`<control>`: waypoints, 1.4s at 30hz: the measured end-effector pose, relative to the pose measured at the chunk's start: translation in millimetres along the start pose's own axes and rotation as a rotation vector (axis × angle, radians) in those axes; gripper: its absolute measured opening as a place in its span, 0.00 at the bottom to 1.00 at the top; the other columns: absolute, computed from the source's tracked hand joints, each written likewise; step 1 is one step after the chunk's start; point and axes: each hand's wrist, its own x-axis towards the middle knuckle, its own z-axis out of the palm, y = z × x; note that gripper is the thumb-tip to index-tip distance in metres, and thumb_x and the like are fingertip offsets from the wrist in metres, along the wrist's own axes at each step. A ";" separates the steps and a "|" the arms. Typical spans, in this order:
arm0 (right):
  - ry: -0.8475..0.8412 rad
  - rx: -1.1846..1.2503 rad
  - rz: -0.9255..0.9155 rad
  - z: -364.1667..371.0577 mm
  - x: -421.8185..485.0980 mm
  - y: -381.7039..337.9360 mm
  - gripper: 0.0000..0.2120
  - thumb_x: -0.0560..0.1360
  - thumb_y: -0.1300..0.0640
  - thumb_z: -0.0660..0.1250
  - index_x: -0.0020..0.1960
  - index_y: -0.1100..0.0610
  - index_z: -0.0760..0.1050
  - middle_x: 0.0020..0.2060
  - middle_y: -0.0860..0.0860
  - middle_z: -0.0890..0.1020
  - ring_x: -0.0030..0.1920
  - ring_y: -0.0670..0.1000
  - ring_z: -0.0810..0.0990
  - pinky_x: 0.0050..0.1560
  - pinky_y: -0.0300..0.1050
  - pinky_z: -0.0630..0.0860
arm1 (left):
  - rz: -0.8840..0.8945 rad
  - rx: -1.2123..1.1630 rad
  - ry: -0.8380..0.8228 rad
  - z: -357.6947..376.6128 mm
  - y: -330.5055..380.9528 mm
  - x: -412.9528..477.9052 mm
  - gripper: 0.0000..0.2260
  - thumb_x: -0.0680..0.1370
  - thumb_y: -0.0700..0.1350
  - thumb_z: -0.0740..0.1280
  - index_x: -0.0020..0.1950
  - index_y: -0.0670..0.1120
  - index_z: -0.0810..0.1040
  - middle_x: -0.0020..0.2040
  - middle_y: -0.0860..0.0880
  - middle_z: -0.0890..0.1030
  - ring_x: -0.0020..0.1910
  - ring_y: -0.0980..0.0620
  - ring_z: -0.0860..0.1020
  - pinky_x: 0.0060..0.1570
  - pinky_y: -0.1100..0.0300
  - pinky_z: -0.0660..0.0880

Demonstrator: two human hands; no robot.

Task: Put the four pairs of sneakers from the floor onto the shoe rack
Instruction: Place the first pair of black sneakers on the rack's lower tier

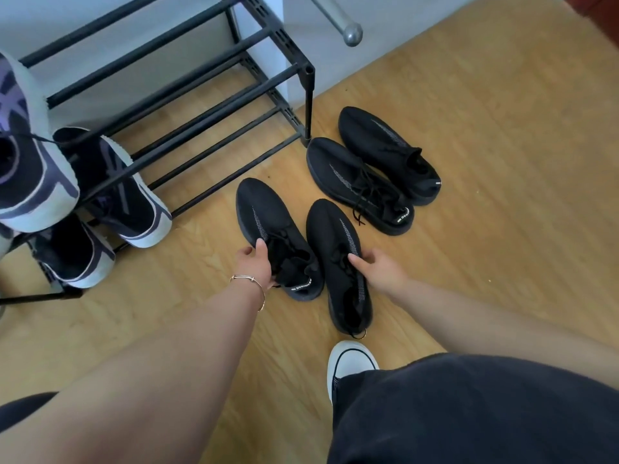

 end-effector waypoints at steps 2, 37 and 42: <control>0.002 0.072 0.005 -1.7 3.5 0.4 0.27 0.79 0.37 0.63 0.67 0.56 0.73 0.60 0.54 0.81 0.59 0.56 0.79 0.61 0.52 0.75 | 0.002 0.037 -0.039 -2.6 0.5 6.4 0.17 0.82 0.56 0.61 0.64 0.46 0.73 0.59 0.45 0.80 0.57 0.42 0.81 0.51 0.50 0.81; 0.199 0.229 -0.218 -4.7 -22.4 -48.6 0.14 0.79 0.45 0.67 0.52 0.56 0.80 0.47 0.54 0.86 0.48 0.56 0.85 0.55 0.59 0.82 | 0.147 0.071 -0.235 -51.4 -9.3 -24.6 0.13 0.83 0.48 0.63 0.63 0.42 0.73 0.53 0.45 0.79 0.46 0.49 0.79 0.46 0.52 0.82; 0.205 0.224 -0.243 -4.5 -25.7 -62.1 0.15 0.79 0.47 0.67 0.53 0.58 0.80 0.48 0.58 0.86 0.46 0.57 0.84 0.49 0.53 0.82 | 0.172 0.066 -0.222 -57.8 -3.9 -24.8 0.13 0.83 0.48 0.63 0.64 0.42 0.74 0.57 0.42 0.80 0.48 0.48 0.80 0.52 0.48 0.83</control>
